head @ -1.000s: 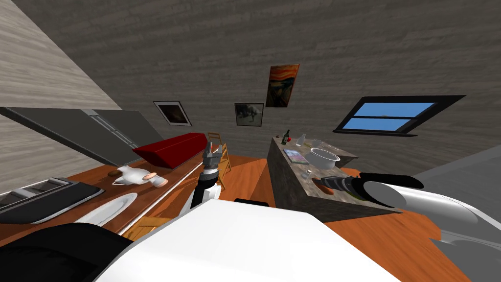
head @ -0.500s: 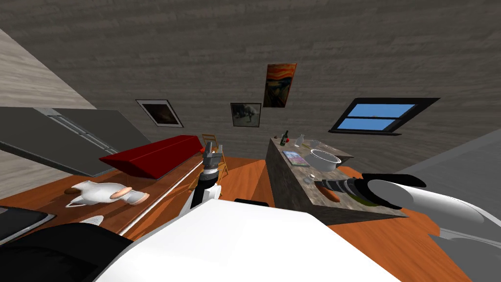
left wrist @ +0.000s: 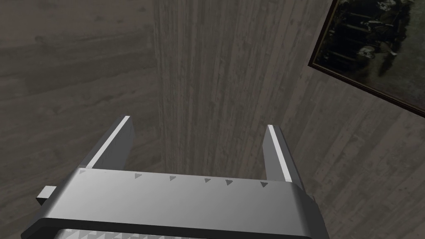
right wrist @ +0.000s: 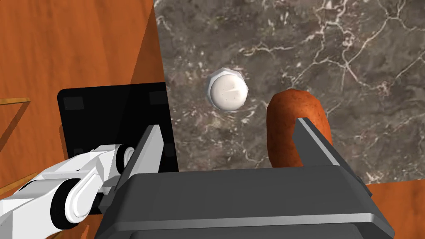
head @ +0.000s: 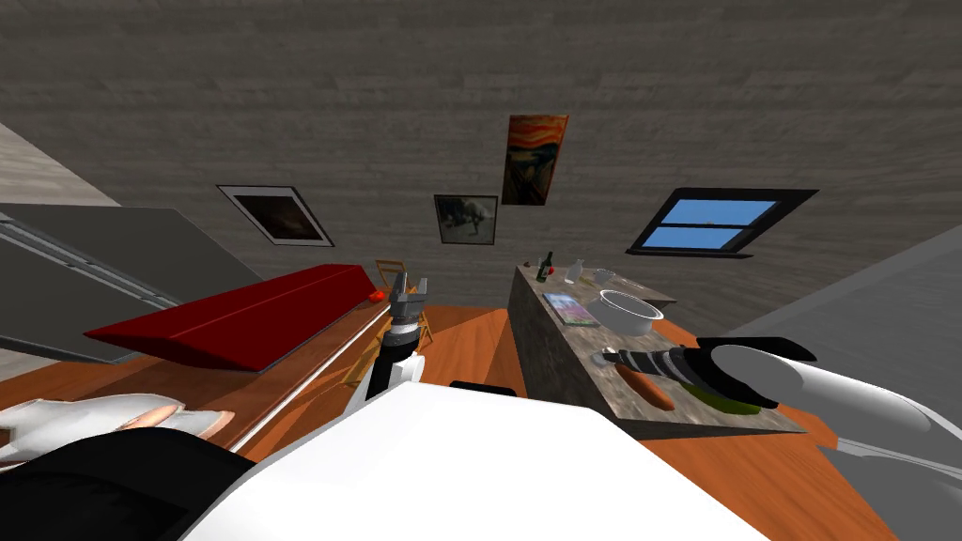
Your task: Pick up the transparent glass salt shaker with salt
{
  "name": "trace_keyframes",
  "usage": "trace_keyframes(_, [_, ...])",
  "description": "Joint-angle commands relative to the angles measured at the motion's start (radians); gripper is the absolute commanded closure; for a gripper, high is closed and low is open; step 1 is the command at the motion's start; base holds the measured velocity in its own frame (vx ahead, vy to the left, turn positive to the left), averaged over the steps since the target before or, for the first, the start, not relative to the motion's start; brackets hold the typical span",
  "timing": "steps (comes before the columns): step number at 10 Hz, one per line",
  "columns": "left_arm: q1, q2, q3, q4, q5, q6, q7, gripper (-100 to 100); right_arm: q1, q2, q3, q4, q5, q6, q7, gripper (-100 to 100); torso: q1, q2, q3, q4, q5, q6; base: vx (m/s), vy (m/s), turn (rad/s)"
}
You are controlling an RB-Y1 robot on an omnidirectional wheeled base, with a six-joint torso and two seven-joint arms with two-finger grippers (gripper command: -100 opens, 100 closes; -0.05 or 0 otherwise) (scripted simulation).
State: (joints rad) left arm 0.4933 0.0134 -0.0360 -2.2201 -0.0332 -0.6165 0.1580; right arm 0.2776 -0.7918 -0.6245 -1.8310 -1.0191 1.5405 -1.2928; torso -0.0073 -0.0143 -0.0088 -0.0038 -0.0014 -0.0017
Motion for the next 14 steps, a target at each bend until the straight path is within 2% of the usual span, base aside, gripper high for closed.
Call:
trace_keyframes(1, [0.000, 0.000, 0.000, 0.000, 0.000, 0.000, 0.000, 0, -0.001, 0.016, 0.002, 0.023, -0.013, 0.032, -0.016, -100, 0.000, 0.000, 0.000, 0.000, 0.000, 0.000, 0.149, -0.003, -0.056])
trace_keyframes(2, [0.000, 0.000, 0.000, 0.000, 0.000, 0.000, 0.000, 0, 0.004, 0.010, -0.003, 0.010, -0.010, 0.020, -0.008, -100, 0.000, 0.000, 0.000, 0.000, 0.000, 0.000, 0.064, 0.002, -0.010])
trace_keyframes(3, [0.000, 0.000, 0.000, 0.000, 0.000, 0.000, 0.000, 0, 0.005, 0.012, -0.004, 0.011, -0.011, 0.024, -0.010, 0, 0.001, 0.004, 0.002, 0.001, 0.000, 0.000, 0.012, 0.000, 0.004])
trace_keyframes(4, [0.000, 0.000, 0.000, 0.000, 0.000, 0.000, 0.000, 0, 0.001, 0.015, -0.021, 0.035, -0.014, 0.030, 0.036, -100, 0.001, 0.008, 0.004, 0.002, 0.000, 0.000, 0.054, 0.046, -0.111])
trace_keyframes(7, [0.000, 0.000, 0.000, 0.000, 0.000, 0.000, 0.000, 0, -0.006, 0.022, -0.055, 0.083, -0.018, 0.043, 0.114, -100, 0.004, 0.005, 0.003, 0.001, 0.001, 0.000, 0.095, 0.055, -0.108])
trace_keyframes(8, [0.000, 0.000, 0.000, 0.000, 0.000, 0.000, 0.000, 0, -0.006, 0.022, -0.055, 0.083, -0.018, 0.043, 0.126, -100, 0.004, 0.005, 0.003, 0.001, 0.001, 0.000, 0.061, 0.040, -0.065])
trace_keyframes(9, [0.000, 0.000, 0.000, 0.000, 0.000, 0.000, 0.000, 0, -0.009, 0.026, -0.072, 0.107, -0.020, 0.049, 0.164, -100, 0.003, 0.006, 0.003, 0.001, 0.001, 0.000, 0.066, 0.058, -0.095])
trace_keyframes(10, [0.000, 0.000, 0.000, 0.000, 0.000, 0.000, 0.000, 0, -0.009, 0.026, -0.072, 0.107, -0.020, 0.049, 0.171, -100, 0.004, 0.006, 0.003, 0.001, 0.001, 0.000, 0.054, 0.046, -0.060])
trace_keyframes(11, [0.000, 0.000, 0.000, 0.000, 0.000, 0.000, 0.000, 0, -0.012, 0.029, -0.089, 0.132, -0.022, 0.056, 0.209, -100, 0.003, 0.007, 0.004, 0.001, 0.001, 0.000, 0.072, 0.045, -0.088])
trace_keyframes(12, [0.000, 0.000, 0.000, 0.000, 0.000, 0.000, 0.000, 0, -0.012, 0.029, -0.089, 0.132, -0.022, 0.056, 0.216, -100, 0.003, 0.006, 0.003, 0.001, 0.001, 0.000, 0.064, 0.039, -0.063])
trace_keyframes(13, [0.000, 0.000, 0.000, 0.000, 0.000, 0.000, 0.000, 0, -0.015, 0.033, -0.106, 0.156, -0.025, 0.062, 0.255, -100, 0.003, 0.006, 0.003, 0.001, 0.001, 0.000, 0.059, 0.058, -0.119])
trace_keyframes(14, [0.000, 0.000, 0.000, 0.000, 0.000, 0.000, 0.000, 0, -0.015, 0.033, -0.106, 0.156, -0.025, 0.062, 0.261, -100, 0.004, 0.006, 0.004, 0.001, 0.001, 0.000, 0.053, 0.054, -0.064])
